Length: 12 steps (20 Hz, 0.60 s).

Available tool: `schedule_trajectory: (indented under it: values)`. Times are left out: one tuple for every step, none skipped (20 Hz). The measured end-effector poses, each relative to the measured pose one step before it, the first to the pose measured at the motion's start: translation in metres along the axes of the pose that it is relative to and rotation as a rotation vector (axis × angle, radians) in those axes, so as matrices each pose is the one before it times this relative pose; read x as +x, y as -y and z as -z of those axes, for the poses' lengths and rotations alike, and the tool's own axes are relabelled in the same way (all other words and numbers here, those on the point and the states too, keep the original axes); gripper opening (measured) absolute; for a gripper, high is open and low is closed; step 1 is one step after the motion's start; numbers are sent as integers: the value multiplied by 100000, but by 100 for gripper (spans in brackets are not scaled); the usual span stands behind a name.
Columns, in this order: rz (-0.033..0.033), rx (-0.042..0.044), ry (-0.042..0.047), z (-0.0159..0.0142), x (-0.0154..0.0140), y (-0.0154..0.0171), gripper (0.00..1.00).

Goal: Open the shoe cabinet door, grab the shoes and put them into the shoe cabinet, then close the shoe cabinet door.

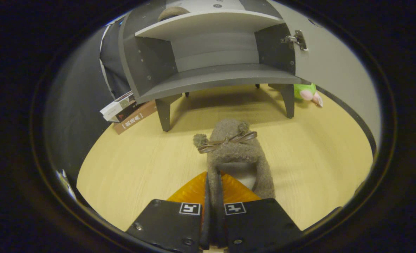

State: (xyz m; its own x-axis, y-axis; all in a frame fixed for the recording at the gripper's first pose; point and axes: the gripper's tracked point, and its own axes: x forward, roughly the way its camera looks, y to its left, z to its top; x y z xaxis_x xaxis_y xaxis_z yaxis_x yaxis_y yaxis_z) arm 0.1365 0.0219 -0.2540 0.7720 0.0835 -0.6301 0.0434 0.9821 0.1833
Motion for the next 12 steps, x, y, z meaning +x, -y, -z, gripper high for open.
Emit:
schedule_trajectory:
  values:
    - [-1443,1392,34,-27,-42,-93,9]
    - [-1495,840,679,-42,-242,-173,8]
    - [-951,528,-295,225,-11,-90,7]
    - [-489,53,712,-52,-308,-14,7]
    - [13,-807,1246,-116,-212,188,7]
    - [354,-1427,1899,-302,-282,251,7]
    - [1410,-2200,2953,-476,-119,449,7]
    - [1984,-2707,2798,-521,-108,575,7]
    - [646,-1870,1936,-310,-226,314,7]
    - [-223,-1069,1402,-348,-453,66,7]
    - [-883,-728,1169,-254,-433,-149,7]
    - [-1455,-1138,1589,-267,-405,-245,7]
